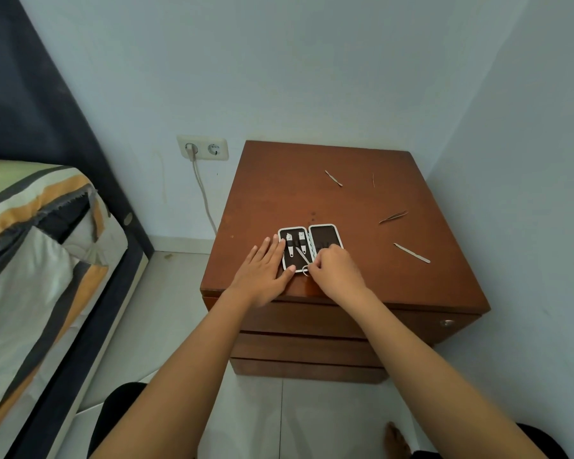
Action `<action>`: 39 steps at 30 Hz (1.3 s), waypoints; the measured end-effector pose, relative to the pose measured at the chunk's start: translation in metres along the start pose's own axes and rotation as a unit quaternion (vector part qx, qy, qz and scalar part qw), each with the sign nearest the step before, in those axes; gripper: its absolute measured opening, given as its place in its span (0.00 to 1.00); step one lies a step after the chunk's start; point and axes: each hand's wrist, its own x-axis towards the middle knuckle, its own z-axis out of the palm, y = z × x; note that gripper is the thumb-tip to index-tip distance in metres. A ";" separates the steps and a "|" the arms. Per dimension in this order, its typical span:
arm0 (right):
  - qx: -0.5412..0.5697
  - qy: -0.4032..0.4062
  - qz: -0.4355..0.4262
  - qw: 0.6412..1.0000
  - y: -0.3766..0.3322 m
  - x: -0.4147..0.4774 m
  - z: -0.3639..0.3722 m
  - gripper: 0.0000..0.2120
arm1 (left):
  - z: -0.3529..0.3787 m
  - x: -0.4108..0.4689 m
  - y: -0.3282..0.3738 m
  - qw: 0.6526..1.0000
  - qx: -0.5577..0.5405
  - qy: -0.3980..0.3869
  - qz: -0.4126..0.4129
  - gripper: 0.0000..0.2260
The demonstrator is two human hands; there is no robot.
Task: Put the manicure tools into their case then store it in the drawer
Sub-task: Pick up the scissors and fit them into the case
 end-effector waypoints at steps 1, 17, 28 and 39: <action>0.000 0.012 -0.007 1.000 -0.001 0.000 0.001 0.10 | 0.000 0.000 -0.001 1.000 -0.001 -0.003 0.002 0.29; 0.006 0.105 -0.232 0.967 0.023 -0.014 0.008 0.08 | 0.000 0.003 -0.006 1.000 0.011 -0.017 0.013 0.29; 0.011 0.125 -0.238 0.963 0.020 -0.020 0.013 0.10 | -0.004 0.006 -0.008 0.999 0.013 -0.049 0.010 0.30; 0.016 0.108 -0.231 0.967 0.013 -0.015 0.015 0.10 | -0.004 0.006 -0.009 0.998 0.013 -0.054 0.011 0.30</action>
